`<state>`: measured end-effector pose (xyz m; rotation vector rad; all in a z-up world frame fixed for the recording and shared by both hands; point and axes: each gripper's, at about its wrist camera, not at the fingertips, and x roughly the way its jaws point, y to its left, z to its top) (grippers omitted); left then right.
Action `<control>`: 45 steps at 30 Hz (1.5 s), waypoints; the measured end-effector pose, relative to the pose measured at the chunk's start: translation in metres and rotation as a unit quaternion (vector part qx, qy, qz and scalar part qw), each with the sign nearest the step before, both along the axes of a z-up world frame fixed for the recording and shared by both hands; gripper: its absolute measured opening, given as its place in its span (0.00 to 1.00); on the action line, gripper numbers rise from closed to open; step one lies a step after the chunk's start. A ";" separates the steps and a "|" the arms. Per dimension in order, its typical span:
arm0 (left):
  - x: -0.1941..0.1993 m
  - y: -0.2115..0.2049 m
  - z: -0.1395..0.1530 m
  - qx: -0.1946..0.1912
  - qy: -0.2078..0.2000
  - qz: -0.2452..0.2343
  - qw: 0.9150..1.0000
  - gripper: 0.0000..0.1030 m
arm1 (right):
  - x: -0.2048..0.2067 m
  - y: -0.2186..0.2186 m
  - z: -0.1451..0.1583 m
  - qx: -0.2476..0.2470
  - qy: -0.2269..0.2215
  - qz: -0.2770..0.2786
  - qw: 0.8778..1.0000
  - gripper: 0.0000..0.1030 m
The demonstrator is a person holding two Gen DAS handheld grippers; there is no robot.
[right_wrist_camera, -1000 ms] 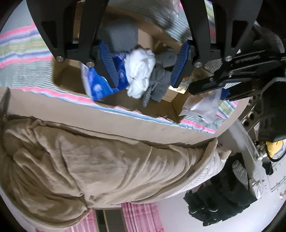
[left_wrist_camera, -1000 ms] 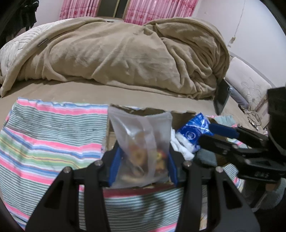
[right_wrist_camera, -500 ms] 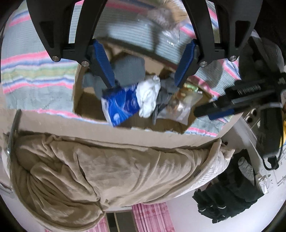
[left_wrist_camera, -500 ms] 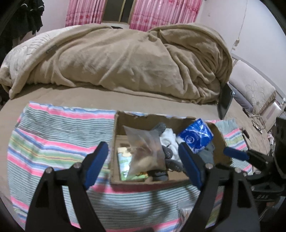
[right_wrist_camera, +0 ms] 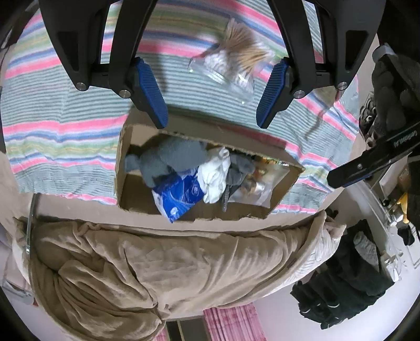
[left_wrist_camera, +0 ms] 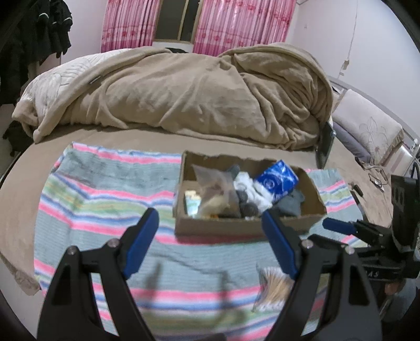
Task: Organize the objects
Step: 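Grasp the clear bag of cotton swabs with the right tool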
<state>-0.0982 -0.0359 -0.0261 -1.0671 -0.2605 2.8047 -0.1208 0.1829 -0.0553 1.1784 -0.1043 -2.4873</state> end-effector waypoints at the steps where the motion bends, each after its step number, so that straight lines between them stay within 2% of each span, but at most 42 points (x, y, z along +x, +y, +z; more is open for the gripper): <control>1: 0.004 0.000 -0.001 0.001 -0.002 0.000 1.000 0.80 | 0.002 0.000 -0.001 0.001 -0.002 0.000 1.000 0.71; 15: 0.042 -0.001 -0.037 0.011 -0.036 0.001 0.999 0.80 | 0.029 -0.011 -0.037 0.011 -0.042 0.006 0.999 0.71; 26: 0.050 -0.007 -0.063 0.010 -0.063 0.003 0.998 0.80 | 0.029 -0.027 -0.063 0.019 -0.072 0.013 0.997 0.71; 32: 0.052 -0.008 -0.077 0.015 -0.077 -0.001 0.997 0.80 | 0.027 -0.029 -0.073 0.014 -0.094 0.005 0.995 0.82; 41: 0.055 -0.006 -0.087 0.017 -0.089 -0.005 0.996 0.80 | 0.023 -0.039 -0.083 0.012 -0.109 0.006 0.994 0.82; 43: 0.056 -0.005 -0.088 0.017 -0.092 -0.004 0.996 0.80 | 0.024 -0.040 -0.083 0.009 -0.104 0.006 0.994 0.79; 45: 0.057 -0.005 -0.088 0.016 -0.094 -0.004 0.995 0.80 | 0.025 -0.041 -0.082 0.007 -0.101 0.014 0.995 0.62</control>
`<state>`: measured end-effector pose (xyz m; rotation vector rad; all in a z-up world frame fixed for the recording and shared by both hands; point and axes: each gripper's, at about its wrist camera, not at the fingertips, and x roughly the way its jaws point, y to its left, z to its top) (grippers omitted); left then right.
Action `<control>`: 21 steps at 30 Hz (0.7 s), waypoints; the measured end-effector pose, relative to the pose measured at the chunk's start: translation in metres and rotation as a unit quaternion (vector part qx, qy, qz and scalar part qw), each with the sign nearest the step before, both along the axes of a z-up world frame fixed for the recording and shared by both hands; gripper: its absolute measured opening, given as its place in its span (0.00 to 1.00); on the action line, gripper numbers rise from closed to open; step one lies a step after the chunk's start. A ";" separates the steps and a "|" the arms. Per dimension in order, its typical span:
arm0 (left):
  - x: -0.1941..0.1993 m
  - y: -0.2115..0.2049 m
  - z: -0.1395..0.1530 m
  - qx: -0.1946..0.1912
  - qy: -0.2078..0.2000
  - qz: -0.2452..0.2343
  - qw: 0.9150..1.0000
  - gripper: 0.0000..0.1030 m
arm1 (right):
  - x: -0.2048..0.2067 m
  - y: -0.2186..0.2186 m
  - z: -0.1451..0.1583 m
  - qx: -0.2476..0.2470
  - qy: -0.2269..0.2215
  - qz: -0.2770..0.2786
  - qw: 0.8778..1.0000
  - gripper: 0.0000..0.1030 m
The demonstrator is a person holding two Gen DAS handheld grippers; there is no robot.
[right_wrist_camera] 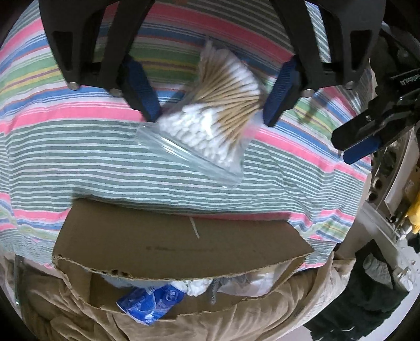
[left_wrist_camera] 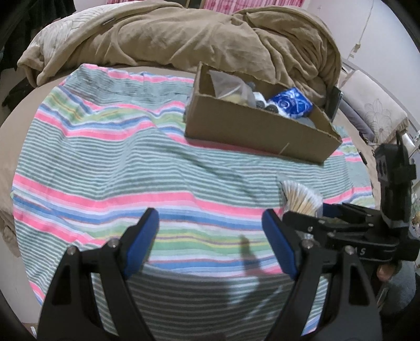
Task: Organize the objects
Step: 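Grasp the clear bag of cotton swabs with the right tool, then lift the cotton swab bag into the box and open the right tool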
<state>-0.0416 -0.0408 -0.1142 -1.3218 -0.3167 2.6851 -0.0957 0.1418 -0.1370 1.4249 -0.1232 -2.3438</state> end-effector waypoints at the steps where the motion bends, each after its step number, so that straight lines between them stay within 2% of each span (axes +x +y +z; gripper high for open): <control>1: 0.000 0.001 0.000 -0.001 -0.001 0.000 1.000 0.80 | 0.001 -0.001 0.001 -0.005 0.001 0.007 1.000 0.59; 3: 0.001 0.002 0.000 -0.003 -0.002 -0.001 1.000 0.80 | 0.003 -0.006 0.002 -0.007 0.002 0.027 1.000 0.48; 9: 0.002 0.008 0.005 -0.008 0.002 -0.006 1.000 0.80 | 0.008 -0.007 0.013 0.002 0.021 0.043 0.999 0.42; 21: -0.007 0.025 0.016 -0.006 0.007 -0.019 1.000 0.80 | 0.006 0.037 0.049 -0.014 0.058 0.007 0.998 0.40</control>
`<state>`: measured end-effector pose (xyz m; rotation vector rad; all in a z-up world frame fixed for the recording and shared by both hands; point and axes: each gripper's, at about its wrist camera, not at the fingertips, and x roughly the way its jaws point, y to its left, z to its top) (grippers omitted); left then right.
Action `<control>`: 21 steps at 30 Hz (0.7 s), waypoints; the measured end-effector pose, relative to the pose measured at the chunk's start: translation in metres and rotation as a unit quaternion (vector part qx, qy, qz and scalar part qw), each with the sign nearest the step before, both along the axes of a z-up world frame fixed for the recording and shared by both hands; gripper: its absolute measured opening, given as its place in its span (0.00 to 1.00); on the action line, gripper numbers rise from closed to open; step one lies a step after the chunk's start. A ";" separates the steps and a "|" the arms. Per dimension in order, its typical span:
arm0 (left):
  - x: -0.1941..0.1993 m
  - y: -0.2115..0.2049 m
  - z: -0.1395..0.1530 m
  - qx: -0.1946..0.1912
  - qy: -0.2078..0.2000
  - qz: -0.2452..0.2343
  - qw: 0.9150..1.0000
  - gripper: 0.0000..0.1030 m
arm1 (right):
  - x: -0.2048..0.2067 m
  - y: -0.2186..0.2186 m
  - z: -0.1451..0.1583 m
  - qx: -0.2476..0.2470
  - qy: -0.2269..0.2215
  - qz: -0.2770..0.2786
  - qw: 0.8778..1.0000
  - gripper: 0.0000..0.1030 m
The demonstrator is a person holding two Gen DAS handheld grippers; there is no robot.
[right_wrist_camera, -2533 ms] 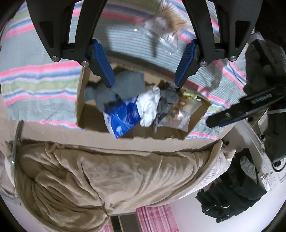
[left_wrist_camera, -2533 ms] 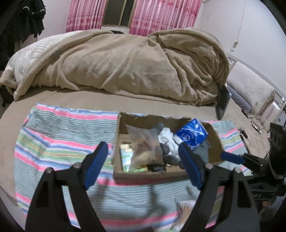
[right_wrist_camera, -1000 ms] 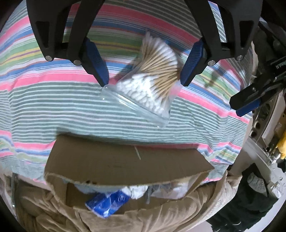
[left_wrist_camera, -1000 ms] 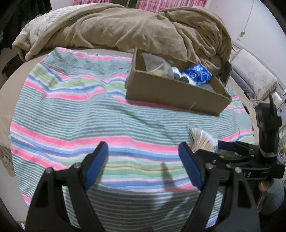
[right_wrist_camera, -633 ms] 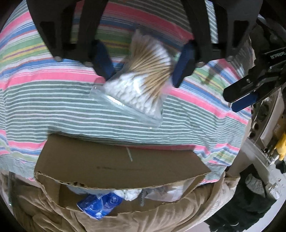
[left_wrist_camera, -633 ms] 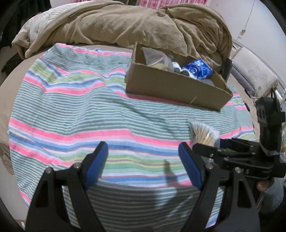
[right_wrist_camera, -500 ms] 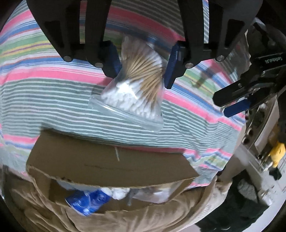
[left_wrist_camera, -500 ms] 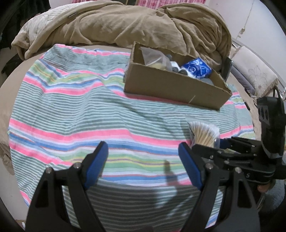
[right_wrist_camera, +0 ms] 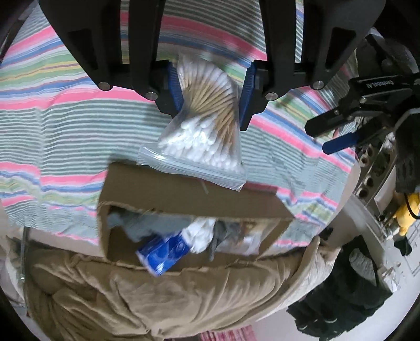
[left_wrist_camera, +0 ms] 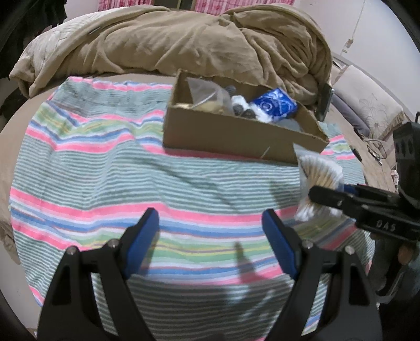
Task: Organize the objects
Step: 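Lift the cotton swab bag into the box and open the right tool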
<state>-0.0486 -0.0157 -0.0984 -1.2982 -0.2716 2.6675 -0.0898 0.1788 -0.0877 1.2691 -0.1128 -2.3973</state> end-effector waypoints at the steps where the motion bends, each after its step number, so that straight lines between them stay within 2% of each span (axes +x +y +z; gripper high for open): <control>1: -0.001 0.001 0.002 -0.001 0.001 -0.001 1.000 0.80 | -0.001 0.003 0.003 -0.002 0.003 -0.001 1.000 0.40; 15: -0.026 0.009 0.023 -0.001 0.024 -0.007 1.000 0.80 | -0.033 0.048 0.040 -0.009 0.048 -0.046 0.998 0.40; 21: -0.042 0.010 0.034 0.000 0.038 -0.006 0.999 0.80 | -0.054 0.048 0.051 -0.011 0.065 -0.046 0.997 0.40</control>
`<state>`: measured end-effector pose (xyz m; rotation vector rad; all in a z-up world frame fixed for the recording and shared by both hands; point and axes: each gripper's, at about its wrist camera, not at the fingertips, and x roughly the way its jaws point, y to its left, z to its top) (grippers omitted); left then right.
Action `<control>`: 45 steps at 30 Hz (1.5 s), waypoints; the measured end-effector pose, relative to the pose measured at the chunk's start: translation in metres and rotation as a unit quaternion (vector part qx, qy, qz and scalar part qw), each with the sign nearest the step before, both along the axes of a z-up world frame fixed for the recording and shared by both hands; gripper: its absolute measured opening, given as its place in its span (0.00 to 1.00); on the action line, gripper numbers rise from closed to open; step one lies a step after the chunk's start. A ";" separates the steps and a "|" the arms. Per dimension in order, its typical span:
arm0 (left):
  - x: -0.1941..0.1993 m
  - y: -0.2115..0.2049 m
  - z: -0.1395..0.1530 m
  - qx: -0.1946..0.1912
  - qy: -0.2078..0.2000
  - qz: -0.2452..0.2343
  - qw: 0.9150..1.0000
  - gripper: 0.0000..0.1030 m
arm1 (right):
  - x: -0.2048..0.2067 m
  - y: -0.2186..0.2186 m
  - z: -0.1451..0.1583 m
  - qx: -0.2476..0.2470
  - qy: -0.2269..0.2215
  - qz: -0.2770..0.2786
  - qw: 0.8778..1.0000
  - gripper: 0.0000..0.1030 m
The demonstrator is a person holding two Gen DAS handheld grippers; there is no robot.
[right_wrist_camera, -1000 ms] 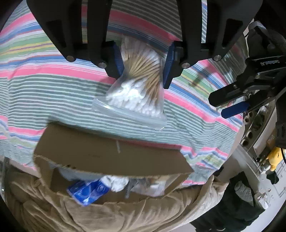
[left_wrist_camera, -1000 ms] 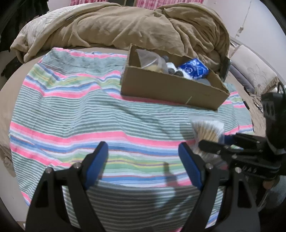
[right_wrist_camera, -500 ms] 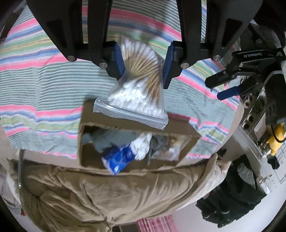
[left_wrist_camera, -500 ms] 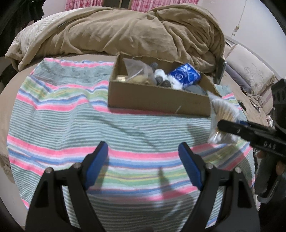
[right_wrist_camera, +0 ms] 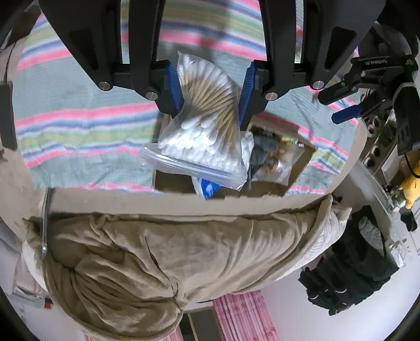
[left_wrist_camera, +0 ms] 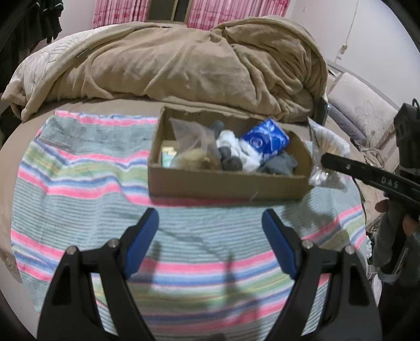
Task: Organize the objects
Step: 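Lift the cotton swab bag into the box and open the right tool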
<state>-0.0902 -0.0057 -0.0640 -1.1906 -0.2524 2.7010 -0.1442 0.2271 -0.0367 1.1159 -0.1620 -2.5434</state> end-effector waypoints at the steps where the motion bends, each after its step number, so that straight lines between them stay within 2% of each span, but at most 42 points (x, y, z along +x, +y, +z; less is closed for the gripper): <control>1: -0.003 -0.001 0.001 0.000 0.003 0.001 1.000 0.80 | -0.003 -0.002 0.001 -0.001 0.001 0.002 1.000 0.40; 14: -0.037 -0.021 0.004 -0.002 0.021 0.021 1.000 0.80 | -0.047 -0.053 -0.010 0.010 -0.002 0.050 0.999 0.40; 29: -0.051 -0.040 -0.009 0.005 0.015 0.036 0.999 0.80 | -0.068 -0.102 -0.051 0.039 -0.046 0.093 0.994 0.40; 41: -0.044 -0.045 -0.010 0.005 0.012 0.041 0.999 0.80 | -0.070 -0.103 -0.057 0.041 -0.050 0.087 0.994 0.41; 45: -0.040 -0.045 -0.005 0.004 0.016 0.043 0.999 0.80 | -0.066 -0.104 -0.052 0.044 -0.046 0.083 0.995 0.44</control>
